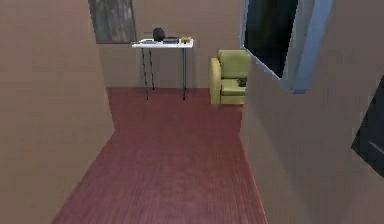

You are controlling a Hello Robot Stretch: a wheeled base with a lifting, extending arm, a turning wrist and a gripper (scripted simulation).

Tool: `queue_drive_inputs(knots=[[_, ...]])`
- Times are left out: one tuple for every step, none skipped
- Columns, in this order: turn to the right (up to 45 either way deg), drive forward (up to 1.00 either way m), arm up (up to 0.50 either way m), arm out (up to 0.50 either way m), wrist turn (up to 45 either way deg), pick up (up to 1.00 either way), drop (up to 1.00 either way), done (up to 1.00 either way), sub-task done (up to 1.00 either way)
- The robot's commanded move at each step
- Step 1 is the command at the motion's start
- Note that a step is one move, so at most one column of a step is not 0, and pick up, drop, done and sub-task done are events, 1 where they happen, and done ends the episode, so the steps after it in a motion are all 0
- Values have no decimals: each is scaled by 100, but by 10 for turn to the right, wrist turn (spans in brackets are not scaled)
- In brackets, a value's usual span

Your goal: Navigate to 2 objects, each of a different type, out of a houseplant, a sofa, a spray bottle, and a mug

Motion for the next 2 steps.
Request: queue_drive_inputs(knots=[[0,75,0,0,0,0,0,0,0],[0,100,0,0,0,0,0,0,0]])
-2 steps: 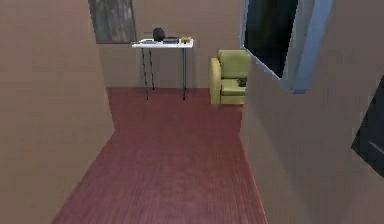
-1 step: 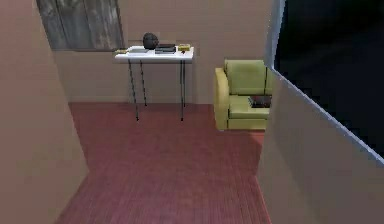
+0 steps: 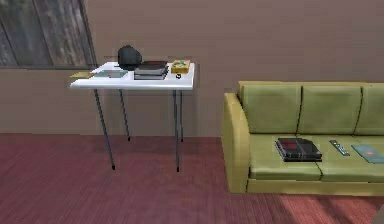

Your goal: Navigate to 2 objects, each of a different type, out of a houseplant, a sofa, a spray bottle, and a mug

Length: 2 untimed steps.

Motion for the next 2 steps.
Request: queue_drive_inputs(knots=[[60,0,0,0,0,0,0,0,0],[0,50,0,0,0,0,0,0,0]])
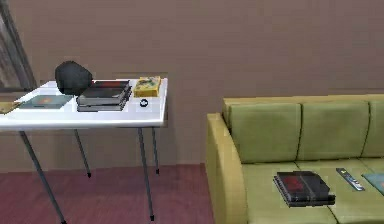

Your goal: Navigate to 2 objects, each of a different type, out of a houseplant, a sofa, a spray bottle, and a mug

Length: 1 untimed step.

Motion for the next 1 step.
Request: queue_drive_inputs(knots=[[450,0,0,0,0,0,0,0,0]])
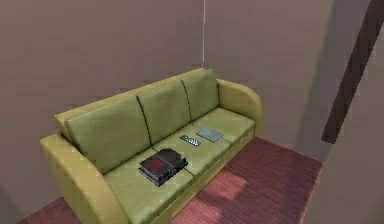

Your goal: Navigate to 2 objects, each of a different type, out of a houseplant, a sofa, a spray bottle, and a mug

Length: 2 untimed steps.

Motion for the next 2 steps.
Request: queue_drive_inputs(knots=[[0,5,0,0,0,0,0,0,0],[0,0,0,0,0,0,0,0,100]])
